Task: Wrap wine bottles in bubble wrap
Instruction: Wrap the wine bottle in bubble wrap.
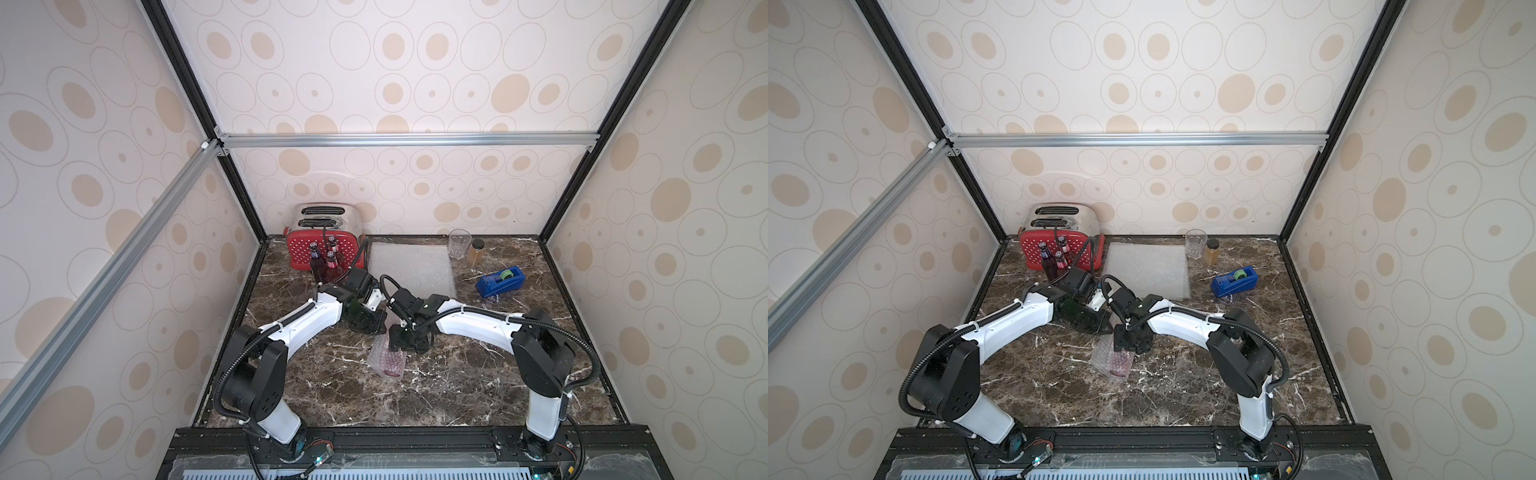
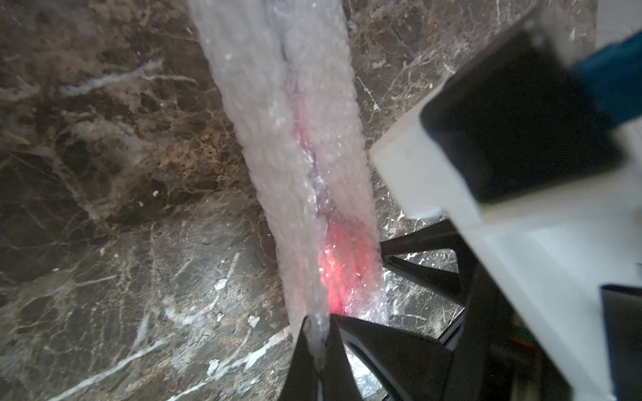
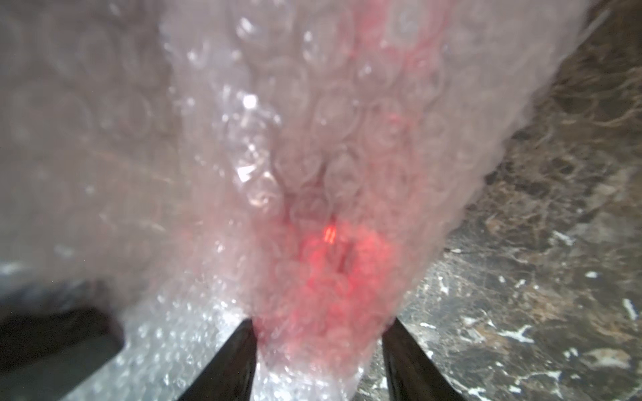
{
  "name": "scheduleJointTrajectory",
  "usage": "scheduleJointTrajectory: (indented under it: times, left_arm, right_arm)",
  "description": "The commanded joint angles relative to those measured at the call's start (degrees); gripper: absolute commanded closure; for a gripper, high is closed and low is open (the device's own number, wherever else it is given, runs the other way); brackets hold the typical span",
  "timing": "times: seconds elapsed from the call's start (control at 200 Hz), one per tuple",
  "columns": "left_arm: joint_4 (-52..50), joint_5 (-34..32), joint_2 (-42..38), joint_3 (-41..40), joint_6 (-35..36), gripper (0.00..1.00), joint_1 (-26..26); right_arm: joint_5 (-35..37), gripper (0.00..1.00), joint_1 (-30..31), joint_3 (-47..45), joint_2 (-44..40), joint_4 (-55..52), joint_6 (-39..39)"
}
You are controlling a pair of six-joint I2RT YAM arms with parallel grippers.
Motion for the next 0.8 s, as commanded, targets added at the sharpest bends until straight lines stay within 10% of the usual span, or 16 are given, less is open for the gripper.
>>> scheduleJointTrajectory:
  times: [0.0, 0.792]
  left_arm:
    - [2.18, 3.09, -1.65, 1.64, -0.94, 1.00, -0.22]
    - [4.37, 9.64, 16.89, 5.76, -5.20, 0.90, -4.33]
  right_arm:
    - [1.11, 0.43, 0.47, -0.12, 1.44, -2.87, -0.03]
    - [-4.21, 0.43, 0.41, -11.01, -7.05, 10.76, -4.56]
